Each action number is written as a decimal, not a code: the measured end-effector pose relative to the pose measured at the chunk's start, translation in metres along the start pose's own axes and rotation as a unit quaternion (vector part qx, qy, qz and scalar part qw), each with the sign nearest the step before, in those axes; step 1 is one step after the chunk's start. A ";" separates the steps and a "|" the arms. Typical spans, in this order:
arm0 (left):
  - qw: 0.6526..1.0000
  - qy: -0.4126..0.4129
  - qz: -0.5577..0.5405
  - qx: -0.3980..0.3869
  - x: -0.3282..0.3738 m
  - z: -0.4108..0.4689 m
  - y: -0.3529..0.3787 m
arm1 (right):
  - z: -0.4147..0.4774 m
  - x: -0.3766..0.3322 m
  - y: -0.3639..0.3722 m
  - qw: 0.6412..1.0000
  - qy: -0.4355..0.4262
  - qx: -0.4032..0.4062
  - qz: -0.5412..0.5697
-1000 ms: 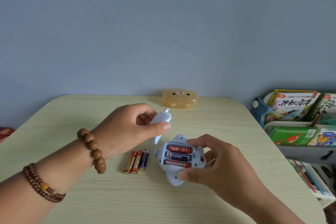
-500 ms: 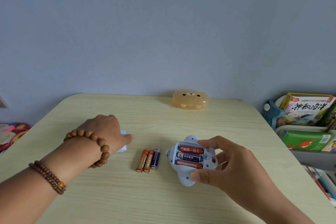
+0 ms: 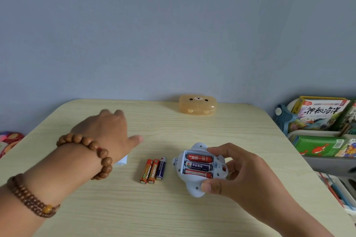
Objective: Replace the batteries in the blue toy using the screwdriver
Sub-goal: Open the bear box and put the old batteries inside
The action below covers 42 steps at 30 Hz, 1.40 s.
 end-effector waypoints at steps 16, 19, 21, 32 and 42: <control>0.876 0.353 -0.299 -0.136 0.112 -0.070 0.015 | 0.003 -0.014 -0.002 0.997 -0.048 -0.048 -0.045; 0.876 0.351 -0.301 -0.138 0.111 -0.069 0.017 | 0.017 -0.034 -0.040 0.991 -0.082 0.030 -0.099; 0.878 0.344 -0.301 -0.144 0.109 -0.067 0.020 | 0.041 -0.046 -0.073 0.979 -0.114 0.108 -0.129; 0.877 0.328 -0.307 -0.172 0.095 -0.053 0.012 | 0.197 0.016 -0.025 0.940 -0.077 -0.045 -0.330; 0.878 0.193 -0.426 -0.106 0.073 0.036 0.010 | 0.175 -0.009 -0.016 0.961 -0.129 -0.068 -0.235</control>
Point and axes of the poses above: each hand's wrist, its own z-axis towards the middle knuckle, its own y-axis out of the palm, x = y × z, the point moved 10 cm from there along z, towards the middle knuckle, and after that the axes turned 11 degrees about -y, right-handed, at the moved point
